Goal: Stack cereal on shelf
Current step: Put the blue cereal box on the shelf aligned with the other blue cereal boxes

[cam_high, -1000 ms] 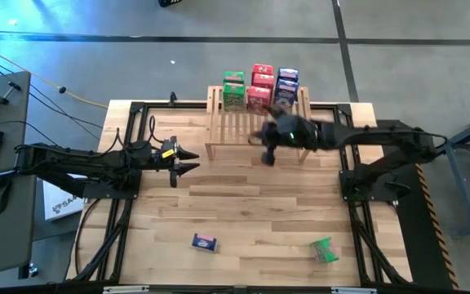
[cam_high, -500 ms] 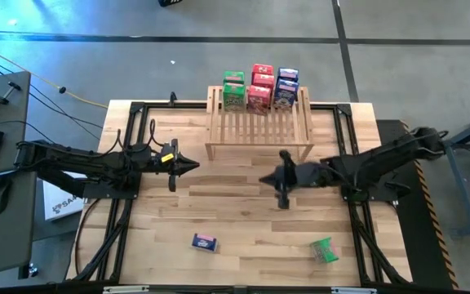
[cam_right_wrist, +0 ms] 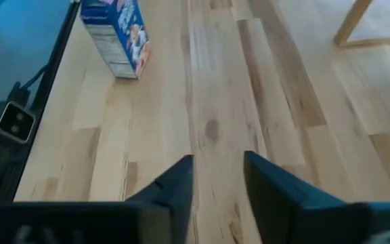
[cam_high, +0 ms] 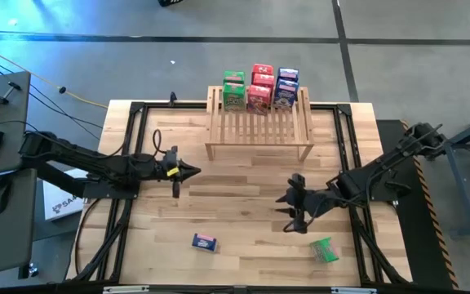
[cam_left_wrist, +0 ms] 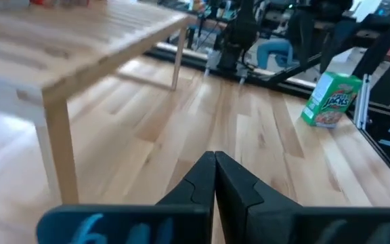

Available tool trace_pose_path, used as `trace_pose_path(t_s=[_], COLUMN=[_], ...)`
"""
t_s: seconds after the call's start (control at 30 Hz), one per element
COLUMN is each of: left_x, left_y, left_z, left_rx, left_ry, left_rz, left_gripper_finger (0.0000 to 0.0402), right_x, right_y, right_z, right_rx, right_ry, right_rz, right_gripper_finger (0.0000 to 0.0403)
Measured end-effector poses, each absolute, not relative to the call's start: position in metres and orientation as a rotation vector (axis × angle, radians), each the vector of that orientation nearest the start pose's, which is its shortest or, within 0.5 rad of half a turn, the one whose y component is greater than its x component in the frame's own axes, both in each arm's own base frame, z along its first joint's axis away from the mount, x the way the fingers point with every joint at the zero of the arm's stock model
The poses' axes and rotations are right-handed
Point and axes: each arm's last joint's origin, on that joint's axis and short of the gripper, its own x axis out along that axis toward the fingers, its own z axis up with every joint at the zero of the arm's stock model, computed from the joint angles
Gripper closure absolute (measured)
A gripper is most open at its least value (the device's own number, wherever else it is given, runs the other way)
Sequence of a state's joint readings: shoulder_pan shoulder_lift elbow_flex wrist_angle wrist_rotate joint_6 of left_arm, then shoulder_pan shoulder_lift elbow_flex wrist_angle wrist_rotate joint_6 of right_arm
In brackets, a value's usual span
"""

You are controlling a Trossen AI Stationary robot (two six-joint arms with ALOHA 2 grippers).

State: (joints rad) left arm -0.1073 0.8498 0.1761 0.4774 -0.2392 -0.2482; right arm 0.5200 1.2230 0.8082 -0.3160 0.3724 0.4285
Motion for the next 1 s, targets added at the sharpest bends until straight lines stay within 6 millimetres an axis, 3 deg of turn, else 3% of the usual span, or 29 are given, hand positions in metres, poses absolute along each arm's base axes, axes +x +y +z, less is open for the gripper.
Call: trace_pose_path(t_s=[0.23, 0.5, 0.8, 1.0], left_x=[0.178, 0.18, 0.183, 0.185], left_y=[-0.025, -0.044, -0.055, -0.059], left_z=[0.18, 0.176, 0.167, 0.167], left_rx=[-0.264, -0.154, -0.113, -0.189], left_ry=[0.241, 0.288, 0.311, 0.284], left_rz=[0.026, -0.045, -0.007, -0.005], left_gripper_finger=[0.0401, 0.0401, 0.0401, 0.0401], right_x=[0.231, 0.273, 0.335, 0.367], right_y=[0.123, 0.146, 0.183, 0.203], right_z=[0.239, 0.22, 0.206, 0.216], right_rx=[0.133, 0.166, 0.148, 0.127], right_ry=[0.624, 0.462, 0.462, 0.45], right_rz=[-0.04, 0.017, 0.026, 0.091], right_gripper_finger=[0.0207, 0.0137, 0.0125, 0.0125])
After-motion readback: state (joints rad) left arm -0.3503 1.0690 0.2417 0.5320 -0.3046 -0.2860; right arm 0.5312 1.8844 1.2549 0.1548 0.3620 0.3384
